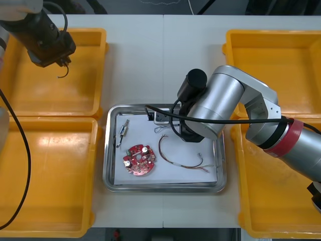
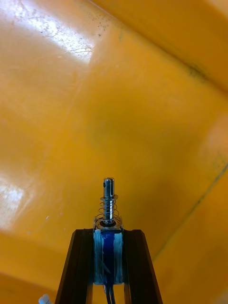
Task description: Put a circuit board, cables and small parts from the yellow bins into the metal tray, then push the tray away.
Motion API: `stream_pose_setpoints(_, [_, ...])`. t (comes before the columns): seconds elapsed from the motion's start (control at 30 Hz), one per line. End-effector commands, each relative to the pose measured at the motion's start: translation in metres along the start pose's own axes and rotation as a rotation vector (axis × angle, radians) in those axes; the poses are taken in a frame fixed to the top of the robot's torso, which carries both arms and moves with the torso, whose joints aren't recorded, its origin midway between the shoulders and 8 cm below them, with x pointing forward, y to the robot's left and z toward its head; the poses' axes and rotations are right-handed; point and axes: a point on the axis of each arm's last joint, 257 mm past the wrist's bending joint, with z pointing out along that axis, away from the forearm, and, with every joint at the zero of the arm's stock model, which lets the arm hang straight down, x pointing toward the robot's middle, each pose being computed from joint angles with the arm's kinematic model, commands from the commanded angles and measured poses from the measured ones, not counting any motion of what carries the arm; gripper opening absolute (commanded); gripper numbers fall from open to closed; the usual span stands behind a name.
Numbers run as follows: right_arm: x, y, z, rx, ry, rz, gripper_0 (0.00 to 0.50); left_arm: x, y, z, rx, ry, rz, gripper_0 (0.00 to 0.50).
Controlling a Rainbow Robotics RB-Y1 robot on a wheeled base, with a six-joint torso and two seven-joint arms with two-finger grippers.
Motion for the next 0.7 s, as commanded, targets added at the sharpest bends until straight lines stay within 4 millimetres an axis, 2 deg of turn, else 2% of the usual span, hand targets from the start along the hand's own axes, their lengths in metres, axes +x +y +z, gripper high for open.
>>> stream_pose_setpoints(0.03, [-0.009, 0.005, -0.001, 0.0, -0.021, -0.01, 0.5, -0.026, 0.007, -0.047, -0.002, -0.059, -0.031, 0.0])
stream_pose_setpoints(0.27, [-0.005, -0.01, -0.018, 0.016, -0.019, 0.026, 0.5, -0.003, 0.008, -0.066, -0.025, -0.04, 0.036, 0.0])
stream_pose_setpoints(0.47, [0.001, -0.014, -0.05, 0.023, 0.009, 0.036, 0.5, 0.021, 0.005, -0.081, -0.033, -0.014, 0.097, 0.001])
stream_pose_setpoints(0.57, [0.009, -0.014, -0.073, 0.014, 0.039, 0.054, 0.5, 0.03, -0.008, -0.089, -0.009, -0.013, 0.127, 0.0])
stream_pose_setpoints(0.7, [0.021, -0.012, -0.094, 0.008, 0.077, 0.071, 0.5, 0.036, -0.027, -0.096, 0.031, -0.033, 0.158, 0.002])
